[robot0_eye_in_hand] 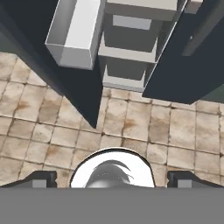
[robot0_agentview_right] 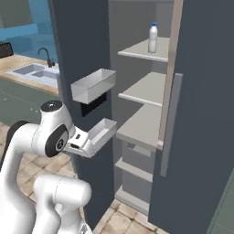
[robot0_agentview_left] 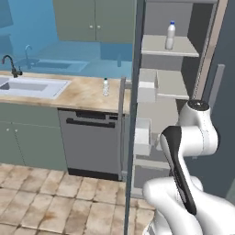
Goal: Take the bottled waters from the counter and place them in the freezer to freeze. Close the freezer door after placing the bottles.
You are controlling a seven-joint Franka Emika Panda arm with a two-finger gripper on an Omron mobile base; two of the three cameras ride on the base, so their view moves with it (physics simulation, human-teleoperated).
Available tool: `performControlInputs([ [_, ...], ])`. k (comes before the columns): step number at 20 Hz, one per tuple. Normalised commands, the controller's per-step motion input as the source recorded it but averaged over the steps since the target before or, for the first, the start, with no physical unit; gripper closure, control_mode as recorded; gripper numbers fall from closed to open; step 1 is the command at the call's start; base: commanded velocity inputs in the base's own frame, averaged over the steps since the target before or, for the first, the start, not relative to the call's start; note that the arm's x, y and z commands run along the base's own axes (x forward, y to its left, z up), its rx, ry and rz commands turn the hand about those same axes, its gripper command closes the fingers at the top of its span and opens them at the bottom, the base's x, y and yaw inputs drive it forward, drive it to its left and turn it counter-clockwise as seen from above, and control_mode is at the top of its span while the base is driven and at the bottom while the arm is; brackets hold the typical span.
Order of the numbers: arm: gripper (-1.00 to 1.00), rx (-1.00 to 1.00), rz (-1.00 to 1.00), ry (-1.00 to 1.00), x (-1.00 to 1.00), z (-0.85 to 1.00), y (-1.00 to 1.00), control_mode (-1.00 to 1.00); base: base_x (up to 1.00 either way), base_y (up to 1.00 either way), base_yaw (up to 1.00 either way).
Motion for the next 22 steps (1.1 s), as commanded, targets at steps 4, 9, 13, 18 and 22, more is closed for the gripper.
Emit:
performControlInputs([
  [4, -1.00, 0.00, 0.00, 0.00, 0.00, 0.00, 0.00, 1.00, 0.00, 0.76, -0.23],
  [9, -1.00, 0.00, 0.00, 0.00, 0.00, 0.00, 0.00, 1.00, 0.00, 0.84, -0.22],
  [13, -1.00, 0.00, 0.00, 0.00, 0.00, 0.00, 0.00, 1.00, 0.00, 0.85, -0.21],
  [18, -1.00, 0.00, 0.00, 0.00, 0.00, 0.00, 0.00, 1.00, 0.01, 0.78, -0.23],
  [22, -1.00, 0.00, 0.00, 0.00, 0.00, 0.00, 0.00, 1.00, 0.17, 0.59, -0.28],
])
